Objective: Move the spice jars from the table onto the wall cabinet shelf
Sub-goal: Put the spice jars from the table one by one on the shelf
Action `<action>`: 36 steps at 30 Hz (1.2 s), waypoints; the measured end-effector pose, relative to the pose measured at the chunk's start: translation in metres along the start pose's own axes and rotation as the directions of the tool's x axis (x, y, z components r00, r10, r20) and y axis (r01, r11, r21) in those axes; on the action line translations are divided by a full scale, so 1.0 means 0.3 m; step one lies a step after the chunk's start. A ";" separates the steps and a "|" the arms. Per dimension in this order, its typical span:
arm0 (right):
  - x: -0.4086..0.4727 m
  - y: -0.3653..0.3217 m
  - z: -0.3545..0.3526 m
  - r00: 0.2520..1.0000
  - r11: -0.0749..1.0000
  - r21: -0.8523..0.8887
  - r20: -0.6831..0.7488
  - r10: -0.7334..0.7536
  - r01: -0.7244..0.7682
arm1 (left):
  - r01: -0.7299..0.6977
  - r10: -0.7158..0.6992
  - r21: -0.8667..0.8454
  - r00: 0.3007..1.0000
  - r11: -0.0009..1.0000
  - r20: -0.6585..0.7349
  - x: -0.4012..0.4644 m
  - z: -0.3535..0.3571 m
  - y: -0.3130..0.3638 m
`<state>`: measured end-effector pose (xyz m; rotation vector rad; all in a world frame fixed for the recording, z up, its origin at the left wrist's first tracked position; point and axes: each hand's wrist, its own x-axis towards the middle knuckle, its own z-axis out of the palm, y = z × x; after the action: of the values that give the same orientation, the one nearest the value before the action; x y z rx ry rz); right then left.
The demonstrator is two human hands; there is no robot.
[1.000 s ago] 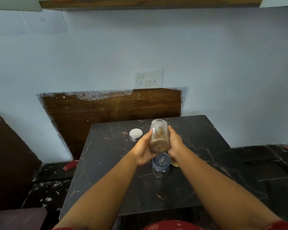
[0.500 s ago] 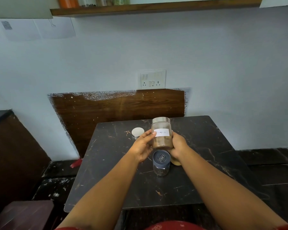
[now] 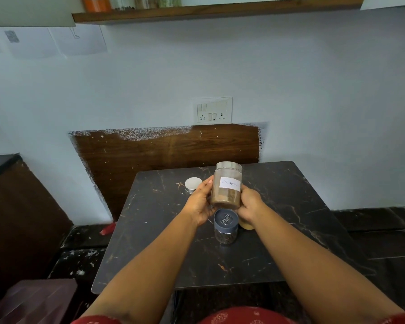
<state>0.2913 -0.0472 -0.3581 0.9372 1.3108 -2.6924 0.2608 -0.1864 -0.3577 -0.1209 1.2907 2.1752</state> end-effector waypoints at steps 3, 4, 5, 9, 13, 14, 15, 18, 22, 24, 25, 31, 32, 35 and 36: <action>-0.017 0.001 -0.002 1.000 1.000 -0.004 0.003 -0.003 0.003 | 0.003 -0.003 0.017 1.000 1.000 -0.002 -0.012 -0.001 -0.001; -0.025 -0.001 -0.002 1.000 1.000 -0.006 0.003 -0.005 0.005 | 0.004 -0.004 0.024 1.000 1.000 -0.001 -0.015 0.001 0.001; -0.031 -0.003 -0.002 1.000 1.000 -0.007 0.001 -0.005 0.005 | 0.004 -0.004 0.031 1.000 1.000 -0.001 -0.018 0.002 0.003; -0.057 -0.018 0.000 1.000 1.000 -0.028 -0.006 -0.013 0.013 | 0.010 -0.010 0.041 1.000 0.999 -0.021 -0.034 0.013 0.010; -0.084 -0.036 0.014 1.000 0.997 -0.080 -0.026 -0.003 0.001 | 0.050 -0.046 0.063 0.997 0.997 -0.067 -0.057 0.040 0.023; -0.087 -0.040 0.017 0.999 0.997 -0.079 -0.032 -0.002 -0.001 | 0.068 -0.060 0.083 0.994 0.994 -0.088 -0.061 0.049 0.027; -0.089 -0.045 0.021 0.999 0.998 -0.071 -0.041 -0.002 -0.001 | 0.080 -0.069 0.102 0.992 0.992 -0.105 -0.062 0.055 0.032; -0.097 -0.055 0.032 0.997 0.999 -0.020 -0.079 -0.028 0.026 | 0.072 -0.057 0.112 0.990 0.991 -0.131 -0.051 0.071 0.044; -0.098 -0.074 0.046 0.996 0.995 -0.048 -0.042 -0.084 0.082 | 0.037 -0.021 0.104 0.989 0.994 -0.149 -0.031 0.103 0.079; -0.104 -0.096 0.059 0.994 0.990 -0.108 0.066 -0.089 0.096 | 0.016 0.002 0.121 0.989 0.993 -0.151 -0.019 0.125 0.113; -0.103 -0.110 0.069 0.987 0.980 -0.156 0.117 -0.107 0.125 | 0.008 0.011 0.135 0.990 0.991 -0.139 -0.013 0.137 0.135; -0.092 -0.235 0.195 0.915 0.780 -0.477 0.219 -0.340 0.404 | -0.091 0.101 0.220 0.994 0.971 -0.036 0.015 0.210 0.329; -0.089 -0.265 0.229 0.899 0.740 -0.510 0.224 -0.377 0.438 | -0.131 0.142 0.240 0.989 0.962 -0.029 0.022 0.222 0.368; -0.076 -0.357 0.324 0.834 0.617 -0.575 0.250 -0.492 0.537 | -0.224 0.230 0.248 0.973 0.943 0.005 0.040 0.257 0.478; -0.075 -0.387 0.359 0.805 0.574 -0.586 0.266 -0.530 0.572 | -0.249 0.253 0.240 0.967 0.938 0.016 0.045 0.271 0.521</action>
<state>0.2254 -0.0544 -0.2125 0.3762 2.6333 -2.1865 0.1835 -0.1677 -0.1999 0.1324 1.6434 2.2055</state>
